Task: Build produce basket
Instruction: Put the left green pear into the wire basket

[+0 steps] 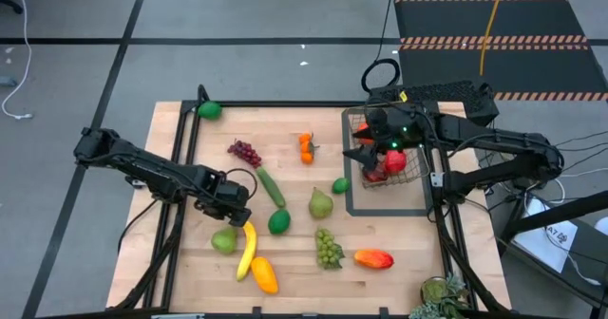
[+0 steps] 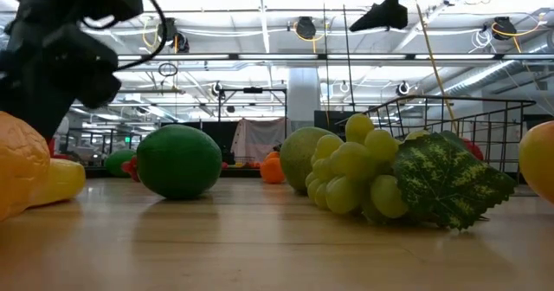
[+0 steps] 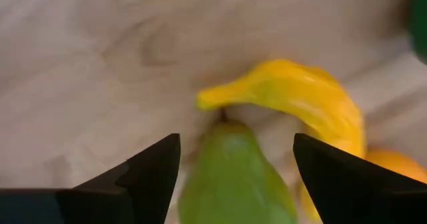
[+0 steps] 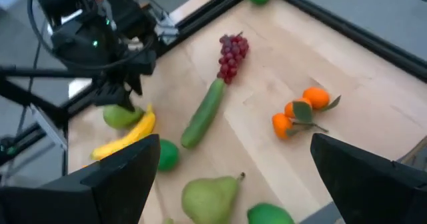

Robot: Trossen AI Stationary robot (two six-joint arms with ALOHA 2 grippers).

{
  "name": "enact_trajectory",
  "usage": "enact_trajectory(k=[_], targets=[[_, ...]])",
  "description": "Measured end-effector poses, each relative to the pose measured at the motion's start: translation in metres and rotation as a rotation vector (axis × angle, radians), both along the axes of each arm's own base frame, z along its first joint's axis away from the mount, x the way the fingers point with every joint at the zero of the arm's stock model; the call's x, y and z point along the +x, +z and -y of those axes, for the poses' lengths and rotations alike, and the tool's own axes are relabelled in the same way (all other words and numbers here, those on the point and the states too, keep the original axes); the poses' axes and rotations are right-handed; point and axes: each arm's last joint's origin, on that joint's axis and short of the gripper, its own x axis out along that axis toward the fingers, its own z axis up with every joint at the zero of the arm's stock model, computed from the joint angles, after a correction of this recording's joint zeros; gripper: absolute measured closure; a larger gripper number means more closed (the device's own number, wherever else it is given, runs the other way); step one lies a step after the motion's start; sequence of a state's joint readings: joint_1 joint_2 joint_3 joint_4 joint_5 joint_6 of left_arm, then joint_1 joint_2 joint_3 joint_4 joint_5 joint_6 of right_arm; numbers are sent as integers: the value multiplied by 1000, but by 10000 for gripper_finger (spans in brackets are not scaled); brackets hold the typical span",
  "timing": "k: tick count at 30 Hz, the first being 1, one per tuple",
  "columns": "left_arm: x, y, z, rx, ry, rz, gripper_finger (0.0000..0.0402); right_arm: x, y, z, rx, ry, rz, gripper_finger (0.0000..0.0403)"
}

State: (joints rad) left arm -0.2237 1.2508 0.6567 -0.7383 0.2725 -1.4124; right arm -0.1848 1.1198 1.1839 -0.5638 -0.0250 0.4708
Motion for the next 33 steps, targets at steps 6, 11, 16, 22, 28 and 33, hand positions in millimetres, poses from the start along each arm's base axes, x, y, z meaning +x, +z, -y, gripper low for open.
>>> enact_trajectory(k=[6, 11, 16, 22, 28, 33], targets=[[-3, -11, 0, 30, -41, 14, 129, -5, -5, 3, 50, 156, -56, 22], [-3, -19, 0, 37, -44, 37, 160, -7, -7, 2, 35, 230, -69, 22], [-1, -25, 3, 28, -39, 41, 185, -8, -8, 1, 25, 254, -85, 22], [5, -28, 6, 14, -70, 76, 205, -11, -7, 1, 14, 259, -88, 22], [10, -37, 10, 7, -108, 75, 221, -10, -6, 2, 6, 230, -80, 22], [12, -43, 12, 20, -151, 60, 236, -10, -5, 3, 14, 177, -73, 22]])
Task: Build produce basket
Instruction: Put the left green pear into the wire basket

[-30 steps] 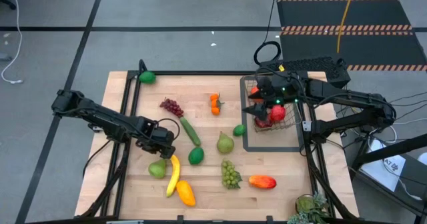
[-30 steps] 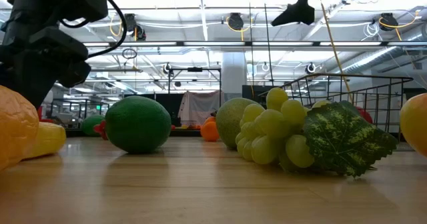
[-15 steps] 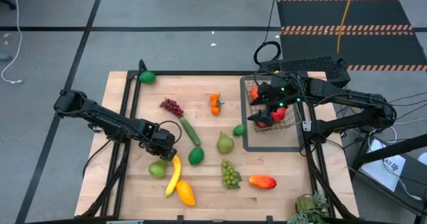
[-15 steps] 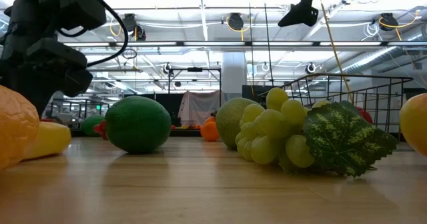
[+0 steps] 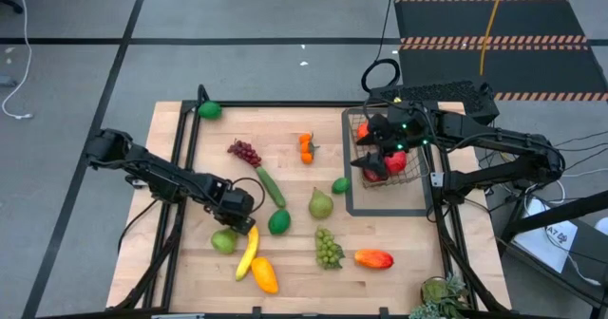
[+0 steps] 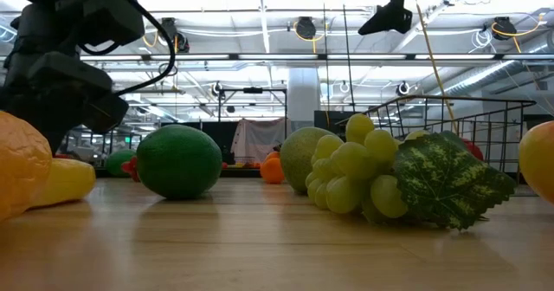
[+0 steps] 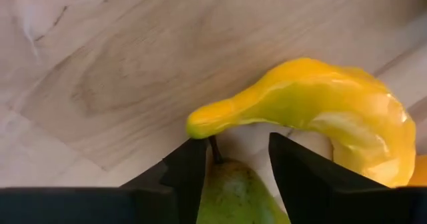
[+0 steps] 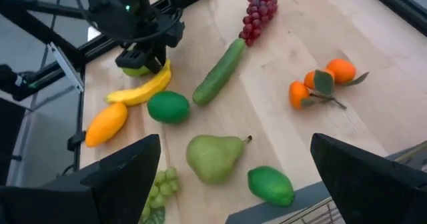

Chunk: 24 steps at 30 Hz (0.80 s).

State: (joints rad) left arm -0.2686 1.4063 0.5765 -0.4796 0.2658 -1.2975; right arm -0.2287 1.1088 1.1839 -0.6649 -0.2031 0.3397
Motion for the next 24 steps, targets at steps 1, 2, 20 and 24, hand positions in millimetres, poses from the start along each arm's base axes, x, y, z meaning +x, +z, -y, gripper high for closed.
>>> enact_trajectory(k=[1, 2, 20, 24], targets=[[0, -1, 0, 3, -9, 1, 241, 0, 0, 0, 1, -13, 2, 22], [0, -1, 1, 5, -20, 4, 245, 0, 0, 1, 0, -29, 1, 22], [-3, -3, -1, 78, -225, 35, 393, 9, 15, 5, 83, -196, 176, 22], [-2, 1, 0, 81, -270, 40, 397, 11, 18, 6, 91, -238, 212, 22]])
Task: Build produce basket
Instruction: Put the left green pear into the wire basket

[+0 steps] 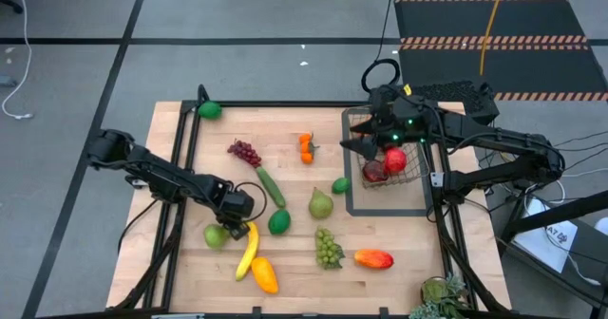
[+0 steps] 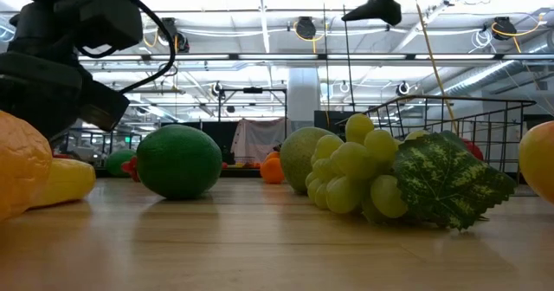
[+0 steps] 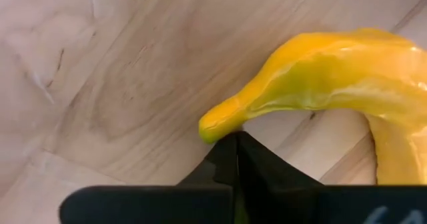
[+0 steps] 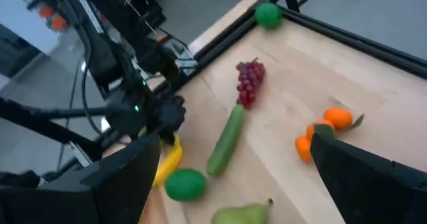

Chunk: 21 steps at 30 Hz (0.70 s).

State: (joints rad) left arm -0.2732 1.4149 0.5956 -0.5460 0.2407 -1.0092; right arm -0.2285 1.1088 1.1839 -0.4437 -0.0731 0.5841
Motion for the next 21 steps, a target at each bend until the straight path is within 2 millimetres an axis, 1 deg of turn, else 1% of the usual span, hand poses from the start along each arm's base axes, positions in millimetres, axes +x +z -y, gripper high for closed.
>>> enact_trajectory(k=[3, 9, 14, 18, 21], targets=[[2, 8, 1, 13, -56, -20, 398, 1, 2, 0, 25, -15, 23, 22], [14, 37, 4, 24, -210, 0, 400, 1, 2, 0, 87, -46, 34, 22], [26, 60, 5, 23, -277, 59, 401, 1, 2, 0, 128, -96, 41, 22], [34, 82, 7, 27, -329, 100, 401, 2, 3, -4, 150, -147, 57, 22], [39, 103, 8, 52, -370, 133, 401, 4, 5, -8, 167, -169, 90, 22]])
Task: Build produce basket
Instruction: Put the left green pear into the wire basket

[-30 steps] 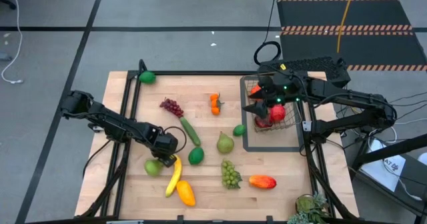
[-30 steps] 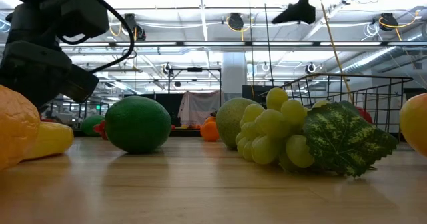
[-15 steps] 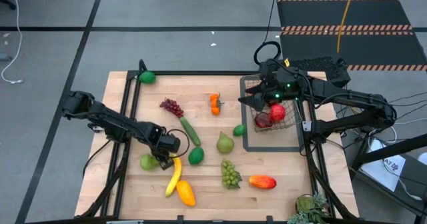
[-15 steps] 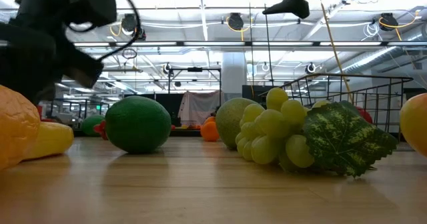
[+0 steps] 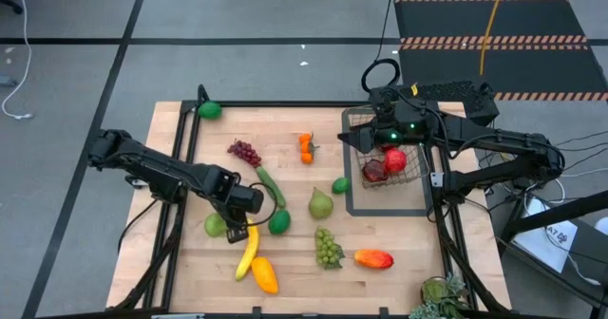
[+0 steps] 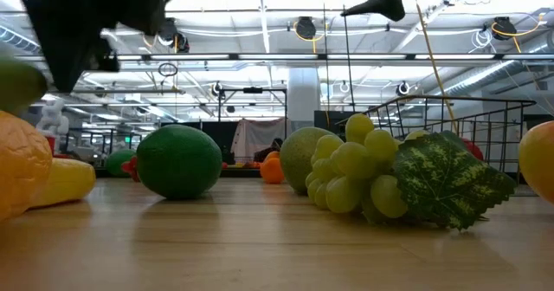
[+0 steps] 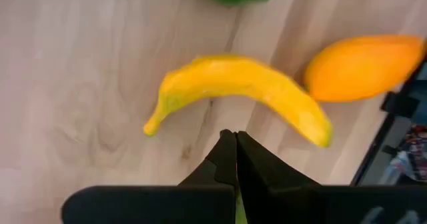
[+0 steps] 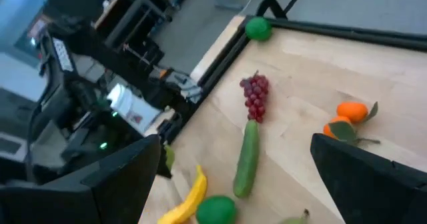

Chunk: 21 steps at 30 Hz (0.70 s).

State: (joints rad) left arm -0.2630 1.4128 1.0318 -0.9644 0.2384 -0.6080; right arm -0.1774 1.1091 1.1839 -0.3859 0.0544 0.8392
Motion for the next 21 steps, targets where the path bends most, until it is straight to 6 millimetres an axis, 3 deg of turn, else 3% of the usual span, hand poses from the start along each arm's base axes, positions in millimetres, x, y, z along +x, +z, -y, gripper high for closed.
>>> enact_trajectory(k=[8, 21], targets=[[17, 63, -6, 72, -54, 189, 401, 5, 8, -14, 5, -58, 98, 22], [31, 149, -47, 140, -16, 525, 402, 6, 8, -40, -2, -48, 99, 22]])
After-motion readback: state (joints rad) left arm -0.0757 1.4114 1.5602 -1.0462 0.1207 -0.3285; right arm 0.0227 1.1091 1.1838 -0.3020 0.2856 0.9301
